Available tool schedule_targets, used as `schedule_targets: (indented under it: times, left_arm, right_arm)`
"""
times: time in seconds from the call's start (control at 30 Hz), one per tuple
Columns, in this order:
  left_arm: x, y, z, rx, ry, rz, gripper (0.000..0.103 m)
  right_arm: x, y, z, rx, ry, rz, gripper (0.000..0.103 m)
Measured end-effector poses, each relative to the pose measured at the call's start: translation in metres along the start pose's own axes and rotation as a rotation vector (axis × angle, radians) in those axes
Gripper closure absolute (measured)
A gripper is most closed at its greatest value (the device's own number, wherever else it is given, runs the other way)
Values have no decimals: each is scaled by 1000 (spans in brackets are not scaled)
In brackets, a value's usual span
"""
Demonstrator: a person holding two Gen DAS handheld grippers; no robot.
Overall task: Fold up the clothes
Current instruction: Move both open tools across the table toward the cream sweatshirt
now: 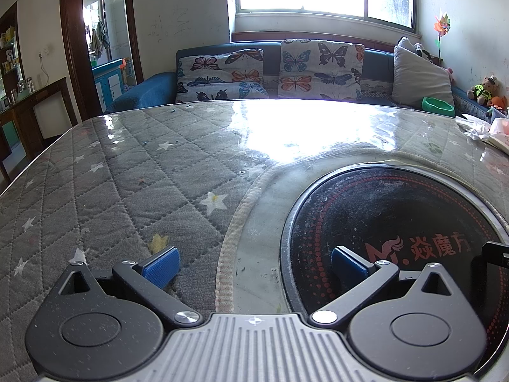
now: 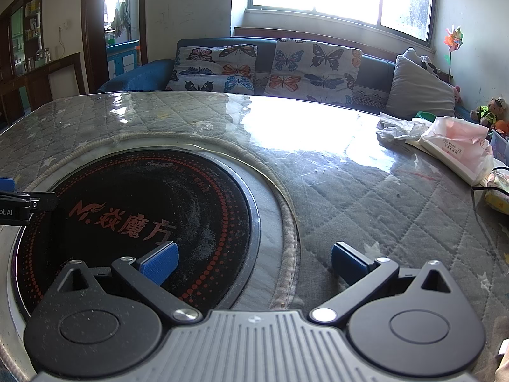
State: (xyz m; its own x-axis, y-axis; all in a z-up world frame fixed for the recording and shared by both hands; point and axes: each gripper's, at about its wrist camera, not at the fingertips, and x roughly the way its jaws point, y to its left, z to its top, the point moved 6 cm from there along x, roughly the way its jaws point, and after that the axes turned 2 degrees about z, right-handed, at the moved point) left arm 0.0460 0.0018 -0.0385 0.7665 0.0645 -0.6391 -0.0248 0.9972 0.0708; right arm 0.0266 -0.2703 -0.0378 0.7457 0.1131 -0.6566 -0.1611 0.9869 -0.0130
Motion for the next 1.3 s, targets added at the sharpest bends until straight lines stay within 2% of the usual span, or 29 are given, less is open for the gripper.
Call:
schedule_targets:
  times: [0.4, 0.73, 0.97, 1.13, 1.3]
  left_arm:
    - [-2, 2, 2, -1, 15, 4, 0]
    - [-13, -7, 9, 26, 54, 22, 0]
    - [-47, -9, 19, 48, 33, 22, 0]
    - [-85, -11, 32, 79, -13, 7, 0]
    - [-122, -23, 45, 91, -20, -11, 0]
  right_arm:
    - [1, -1, 0, -8, 0, 6, 0]
    - [-25, 3, -2, -36, 0, 39, 0]
    - [-54, 6, -4, -38, -24, 81, 0]
    - [-88, 10, -3, -66, -63, 89, 0]
    - [-125, 8, -5, -81, -89, 108, 0]
